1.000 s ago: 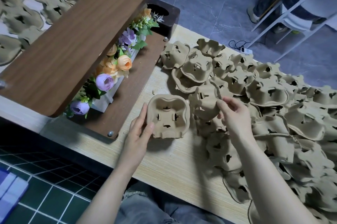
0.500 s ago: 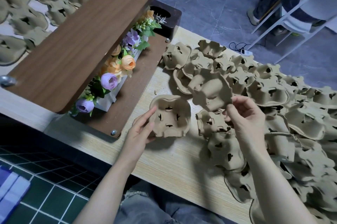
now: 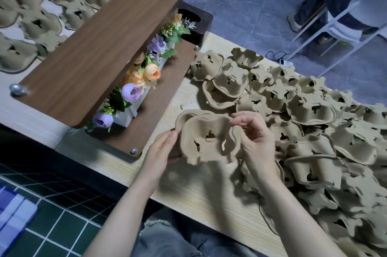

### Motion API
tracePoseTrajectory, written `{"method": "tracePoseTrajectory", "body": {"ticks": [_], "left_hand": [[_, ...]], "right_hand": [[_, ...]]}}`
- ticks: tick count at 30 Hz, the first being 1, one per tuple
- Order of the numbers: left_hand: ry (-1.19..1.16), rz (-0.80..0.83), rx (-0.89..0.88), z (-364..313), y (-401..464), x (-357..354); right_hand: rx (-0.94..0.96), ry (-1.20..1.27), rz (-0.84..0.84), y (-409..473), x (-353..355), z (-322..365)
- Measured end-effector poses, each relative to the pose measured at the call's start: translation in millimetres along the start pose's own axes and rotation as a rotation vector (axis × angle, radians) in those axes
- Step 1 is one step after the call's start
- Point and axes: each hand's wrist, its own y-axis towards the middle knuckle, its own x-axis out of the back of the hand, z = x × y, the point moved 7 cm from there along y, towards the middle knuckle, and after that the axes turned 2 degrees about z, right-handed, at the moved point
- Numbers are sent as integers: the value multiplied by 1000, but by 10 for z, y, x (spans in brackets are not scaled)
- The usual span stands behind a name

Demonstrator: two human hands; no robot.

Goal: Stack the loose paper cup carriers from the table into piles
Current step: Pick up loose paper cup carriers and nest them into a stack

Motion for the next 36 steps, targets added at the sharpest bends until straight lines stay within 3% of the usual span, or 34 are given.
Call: {"method": "tracePoseTrajectory", "body": {"ticks": [8, 13, 16, 18, 28, 36], "left_hand": [[25, 4, -9, -25, -11, 2], [7, -30, 2, -44, -19, 0], [-10, -35, 5, -54, -37, -16], [-27, -37, 4, -42, -36, -16], [-194, -1, -25, -43, -62, 9], [-155, -6, -58, -65, -36, 10]], "right_hand": [[62, -209, 36, -60, -123, 47], [-259, 106, -25, -198, -32, -74], [-374, 141, 57, -328, -54, -46], [-408, 107, 119, -413, -133, -30], [-365, 59, 118, -292, -232, 0], [-516, 179, 77, -243, -202, -210]]}}
